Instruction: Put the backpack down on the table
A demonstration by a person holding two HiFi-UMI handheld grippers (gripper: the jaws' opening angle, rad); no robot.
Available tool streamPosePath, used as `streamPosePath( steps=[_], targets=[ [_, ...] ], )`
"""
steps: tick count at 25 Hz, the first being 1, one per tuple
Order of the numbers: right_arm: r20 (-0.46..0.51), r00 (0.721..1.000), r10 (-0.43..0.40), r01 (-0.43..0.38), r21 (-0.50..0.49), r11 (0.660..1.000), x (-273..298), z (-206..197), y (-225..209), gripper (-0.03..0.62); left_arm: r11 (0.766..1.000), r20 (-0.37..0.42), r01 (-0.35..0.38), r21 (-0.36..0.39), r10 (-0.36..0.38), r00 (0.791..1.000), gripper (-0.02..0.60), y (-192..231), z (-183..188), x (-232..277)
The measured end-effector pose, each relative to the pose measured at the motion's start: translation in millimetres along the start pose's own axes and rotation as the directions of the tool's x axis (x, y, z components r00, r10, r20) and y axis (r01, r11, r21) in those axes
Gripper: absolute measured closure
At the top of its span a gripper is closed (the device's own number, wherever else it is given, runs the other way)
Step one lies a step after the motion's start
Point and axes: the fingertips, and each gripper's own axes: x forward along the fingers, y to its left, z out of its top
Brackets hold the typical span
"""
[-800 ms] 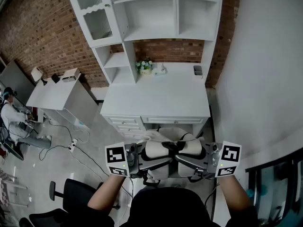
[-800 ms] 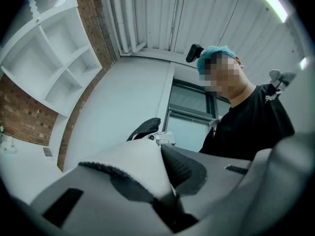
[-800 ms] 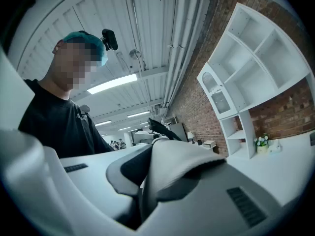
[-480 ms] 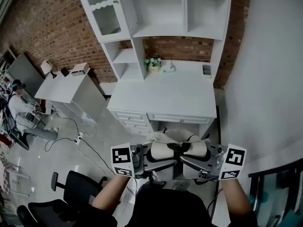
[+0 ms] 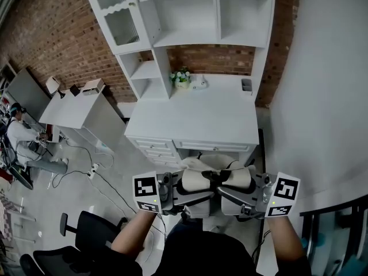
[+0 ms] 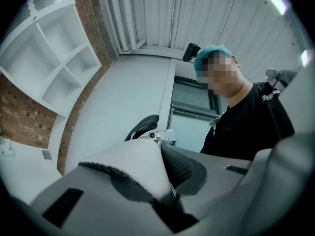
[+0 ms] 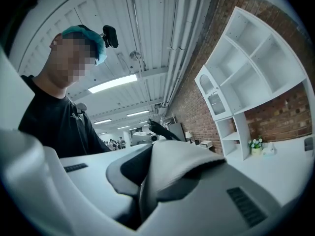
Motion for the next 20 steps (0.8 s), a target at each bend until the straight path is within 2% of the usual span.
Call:
streamPosePath(
  steps=[4,10,16,20],
  targets=[
    [-0.005,0.999,-0.039,0.039,0.027,0.999,2.8,-0.2,-22.2,0.551,1.0,0.016,0.022,-0.019,-0.022,1.0,0.518,26.2,2.3,-1.3],
    [0.01,0.995,-0.096,0.096,0.042,0.995,7.3,9.3,-77.4,0.551,0.997,0.008,0.063,-0.037,-0.063,0.998,0.518,81.6,11.2,-2.0],
    [0.023,0.993,-0.114,0.113,0.02,0.993,26.7,25.5,-129.8,0.551,0.996,-0.002,0.089,-0.031,-0.089,0.996,0.518,132.4,29.2,-15.9],
    [0.053,0.991,-0.121,0.119,0.046,0.992,46.2,42.7,-167.1,0.551,0.995,-0.017,0.097,-0.019,-0.098,0.995,0.518,169.9,47.4,-30.4]
  ],
)
